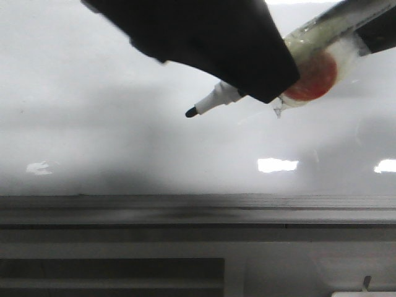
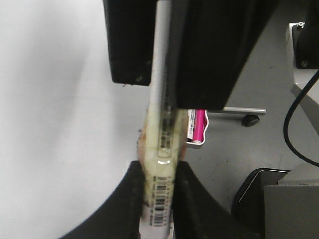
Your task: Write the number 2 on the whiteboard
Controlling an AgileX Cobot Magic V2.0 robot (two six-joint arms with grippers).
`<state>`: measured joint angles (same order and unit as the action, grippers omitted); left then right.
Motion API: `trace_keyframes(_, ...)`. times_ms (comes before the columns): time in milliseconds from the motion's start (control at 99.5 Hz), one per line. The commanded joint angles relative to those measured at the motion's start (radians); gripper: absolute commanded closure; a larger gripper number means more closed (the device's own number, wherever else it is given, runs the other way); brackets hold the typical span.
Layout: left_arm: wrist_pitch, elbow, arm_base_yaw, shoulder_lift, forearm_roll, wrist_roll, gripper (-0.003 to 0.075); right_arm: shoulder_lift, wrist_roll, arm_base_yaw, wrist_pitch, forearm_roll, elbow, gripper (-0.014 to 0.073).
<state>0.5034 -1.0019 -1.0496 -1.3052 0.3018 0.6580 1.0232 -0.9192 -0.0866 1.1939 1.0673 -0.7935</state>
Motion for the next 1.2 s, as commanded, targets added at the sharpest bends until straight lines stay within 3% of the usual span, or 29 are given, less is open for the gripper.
trace_keyframes(0,-0.07,-0.035,-0.007,0.024,0.01,0.002,0.0741,0.008,-0.038,-0.003,0.027,0.09,-0.033,0.026)
trace_keyframes(191,-0.092,-0.035,-0.007,0.024,0.01,0.002,0.0741,0.028,-0.067,-0.003,0.05,0.092,-0.033,0.0448)
trace_keyframes(332,-0.105,-0.035,-0.007,0.024,0.008,0.002,0.0739,0.028,-0.091,-0.003,0.048,0.096,-0.033,0.0668)
trace_keyframes(412,-0.091,-0.035,-0.001,0.024,0.0,0.002,0.072,0.028,-0.091,-0.003,0.046,0.096,-0.033,0.066)
trace_keyframes(503,-0.066,-0.035,0.016,0.024,-0.005,0.002,0.0596,0.028,-0.091,-0.003,0.036,0.096,-0.033,0.066)
trace_keyframes(653,-0.008,-0.056,0.066,0.048,0.011,-0.013,0.0239,0.012,-0.091,-0.003,-0.041,0.096,-0.033,0.0657)
trace_keyframes(714,-0.002,-0.058,0.085,0.075,0.013,-0.042,0.0194,-0.006,-0.091,-0.003,-0.093,0.098,-0.033,0.0657)
trace_keyframes(784,0.003,-0.058,0.116,0.109,0.013,-0.088,0.0218,-0.039,-0.091,-0.003,-0.165,0.098,-0.033,0.0657)
trace_keyframes(855,0.003,-0.048,0.153,0.148,0.017,-0.128,0.0294,-0.078,-0.091,-0.003,-0.229,0.098,-0.033,0.0657)
trace_keyframes(925,-0.008,-0.031,0.191,0.186,0.041,-0.155,0.0419,-0.113,-0.093,-0.003,-0.283,0.098,-0.033,0.0657)
trace_keyframes(1066,-0.106,0.044,0.229,0.277,0.131,-0.158,0.0742,-0.147,-0.096,-0.003,-0.336,0.098,-0.031,0.0657)
trace_keyframes(1186,-0.254,0.149,0.229,0.37,0.167,-0.158,0.0741,-0.147,-0.103,-0.003,-0.365,0.098,-0.029,0.0657)
